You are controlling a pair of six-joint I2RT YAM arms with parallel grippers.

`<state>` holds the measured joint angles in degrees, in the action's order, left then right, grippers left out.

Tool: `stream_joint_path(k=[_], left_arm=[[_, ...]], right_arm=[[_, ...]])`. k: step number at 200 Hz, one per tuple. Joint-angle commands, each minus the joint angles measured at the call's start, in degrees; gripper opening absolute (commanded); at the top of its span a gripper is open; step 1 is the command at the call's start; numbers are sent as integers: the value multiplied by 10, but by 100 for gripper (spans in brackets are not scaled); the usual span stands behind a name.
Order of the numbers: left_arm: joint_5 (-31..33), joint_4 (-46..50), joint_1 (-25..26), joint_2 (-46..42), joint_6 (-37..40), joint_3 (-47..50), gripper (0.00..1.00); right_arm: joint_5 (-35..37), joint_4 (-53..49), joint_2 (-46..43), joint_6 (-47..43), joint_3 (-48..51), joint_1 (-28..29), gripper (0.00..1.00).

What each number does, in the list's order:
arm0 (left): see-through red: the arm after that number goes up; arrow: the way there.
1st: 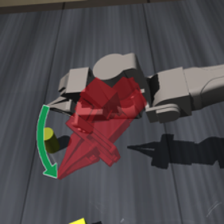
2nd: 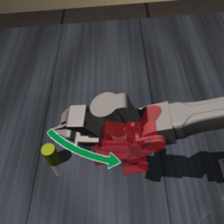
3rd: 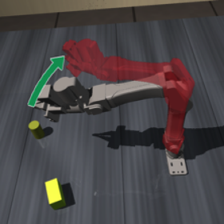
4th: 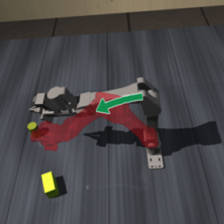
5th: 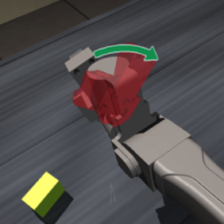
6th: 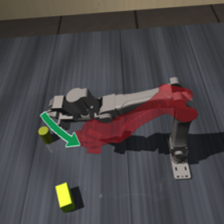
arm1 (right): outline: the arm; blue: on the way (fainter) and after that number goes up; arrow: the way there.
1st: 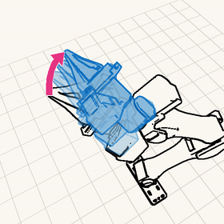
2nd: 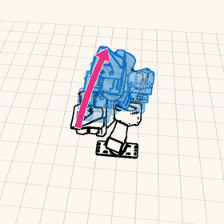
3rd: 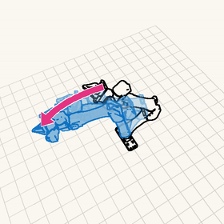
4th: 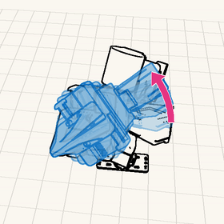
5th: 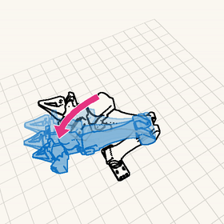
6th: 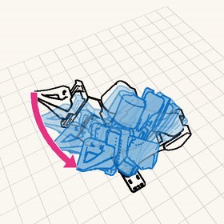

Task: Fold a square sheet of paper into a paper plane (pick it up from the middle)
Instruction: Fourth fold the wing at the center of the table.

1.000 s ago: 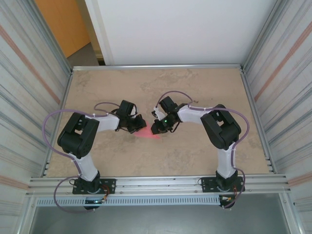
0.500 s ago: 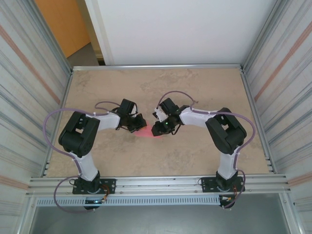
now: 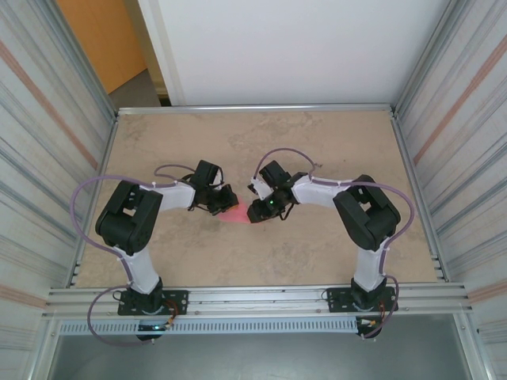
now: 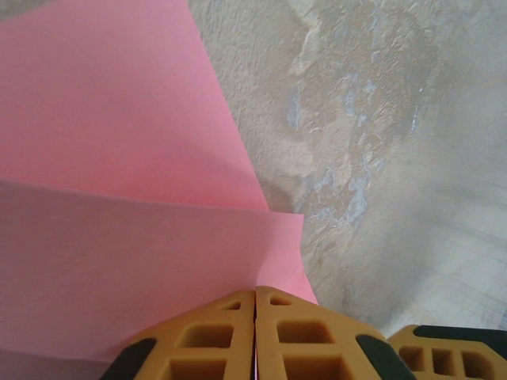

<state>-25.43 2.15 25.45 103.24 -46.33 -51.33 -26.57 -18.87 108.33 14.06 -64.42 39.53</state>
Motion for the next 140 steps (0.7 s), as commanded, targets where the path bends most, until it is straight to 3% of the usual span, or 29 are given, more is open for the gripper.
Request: stream_joint_path(k=[1, 87, 140], left_arm=[[19, 39, -4, 17, 14, 3, 10], [17, 46, -4, 3, 17, -4, 10], [-14, 15, -6, -61, 17, -8, 15]], right_arm=[[10, -18, 14, -25, -18, -1, 34], [1, -13, 41, -22, 0, -13, 24], [-30, -16, 59, -17, -1, -21, 17]])
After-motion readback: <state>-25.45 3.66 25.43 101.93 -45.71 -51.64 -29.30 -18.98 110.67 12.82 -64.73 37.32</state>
